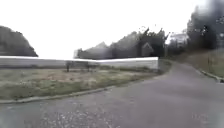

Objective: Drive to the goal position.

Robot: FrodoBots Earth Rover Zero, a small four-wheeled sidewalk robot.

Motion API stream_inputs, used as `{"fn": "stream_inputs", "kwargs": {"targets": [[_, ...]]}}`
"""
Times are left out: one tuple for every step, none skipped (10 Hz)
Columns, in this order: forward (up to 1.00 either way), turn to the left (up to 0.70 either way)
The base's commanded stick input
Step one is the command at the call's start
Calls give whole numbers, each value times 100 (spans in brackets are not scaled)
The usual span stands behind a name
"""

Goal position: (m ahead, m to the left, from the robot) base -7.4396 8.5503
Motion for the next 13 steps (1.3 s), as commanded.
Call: {"fn": "stream_inputs", "kwargs": {"targets": [[0, 45], [0, 45], [0, 45], [0, 45], [0, 45], [0, 45], [0, 45], [0, 45], [0, 45], [0, 45], [0, 45], [0, 45], [0, 45]]}}
